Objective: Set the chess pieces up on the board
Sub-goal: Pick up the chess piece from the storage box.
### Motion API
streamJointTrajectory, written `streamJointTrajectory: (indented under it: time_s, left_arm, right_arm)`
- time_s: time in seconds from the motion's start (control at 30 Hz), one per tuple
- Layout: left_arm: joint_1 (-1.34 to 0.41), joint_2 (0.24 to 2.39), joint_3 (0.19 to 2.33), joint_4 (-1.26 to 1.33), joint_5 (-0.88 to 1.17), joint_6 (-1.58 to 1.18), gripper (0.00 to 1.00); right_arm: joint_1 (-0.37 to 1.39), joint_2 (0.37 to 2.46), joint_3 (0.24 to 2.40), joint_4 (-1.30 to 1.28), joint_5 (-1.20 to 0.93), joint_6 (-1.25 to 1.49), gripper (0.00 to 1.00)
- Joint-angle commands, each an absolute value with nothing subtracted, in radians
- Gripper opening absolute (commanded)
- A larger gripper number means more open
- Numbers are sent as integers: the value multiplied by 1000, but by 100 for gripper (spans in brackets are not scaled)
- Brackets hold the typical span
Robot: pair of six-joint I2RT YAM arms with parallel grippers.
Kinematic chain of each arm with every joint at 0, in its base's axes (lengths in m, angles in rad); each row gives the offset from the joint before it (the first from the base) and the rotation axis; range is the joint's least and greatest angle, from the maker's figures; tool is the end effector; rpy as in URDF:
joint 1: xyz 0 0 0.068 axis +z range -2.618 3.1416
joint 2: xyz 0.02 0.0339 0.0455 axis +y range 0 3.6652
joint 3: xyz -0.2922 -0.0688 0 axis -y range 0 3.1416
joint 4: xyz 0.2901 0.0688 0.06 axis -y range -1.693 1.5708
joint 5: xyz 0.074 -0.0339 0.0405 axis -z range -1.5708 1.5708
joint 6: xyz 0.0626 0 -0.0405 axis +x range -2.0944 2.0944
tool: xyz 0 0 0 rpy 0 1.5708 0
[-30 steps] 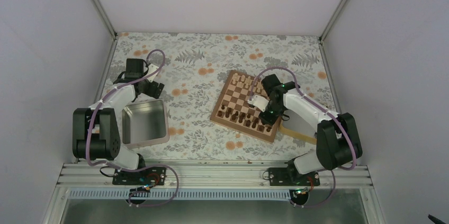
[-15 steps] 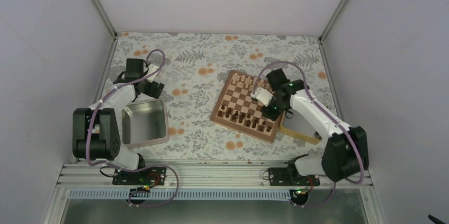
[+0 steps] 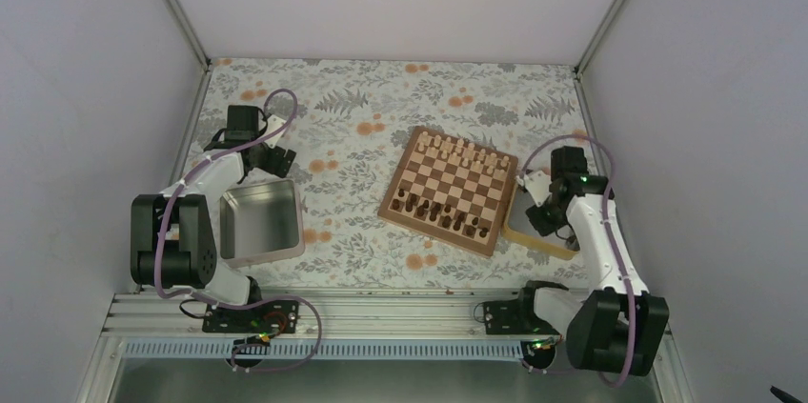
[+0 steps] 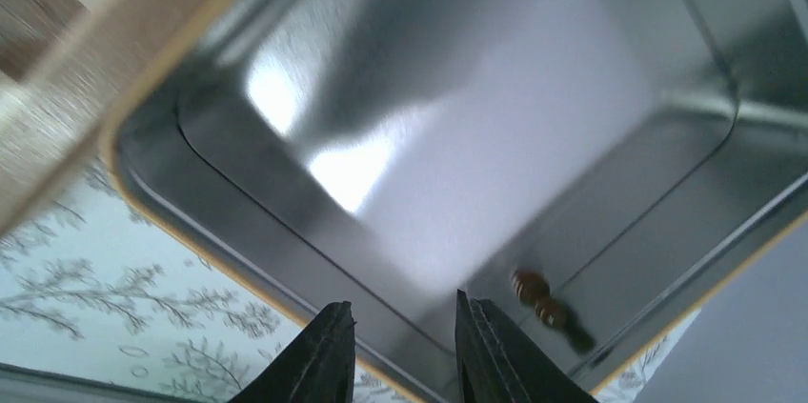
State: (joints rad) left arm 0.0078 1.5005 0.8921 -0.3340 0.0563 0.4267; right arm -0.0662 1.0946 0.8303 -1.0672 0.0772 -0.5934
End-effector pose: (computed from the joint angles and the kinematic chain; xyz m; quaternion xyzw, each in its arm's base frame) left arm 0.3521 -0.0008 0.1780 0.2062 0.9281 0.0404 0.3074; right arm 0.2133 -0.0190 0.2228 -0.2541 0.9590 -0.0749 0.1004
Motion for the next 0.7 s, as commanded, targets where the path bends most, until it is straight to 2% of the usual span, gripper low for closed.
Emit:
streamJointTrajectory:
  time_s: [0.0,0.4,0.67]
  left_arm:
    - [0,1500,908,-339,60,428,100]
    - [-2,1513,903,-336,39,428,100]
    - [-5,1515,902,-331,39,428,100]
  right_arm:
    - [-134,1054,755,-1031,175,-646,30]
    - [-337,1117,667,-875,248,-758,29]
    - [-386,1176,671,-825,238,-796,29]
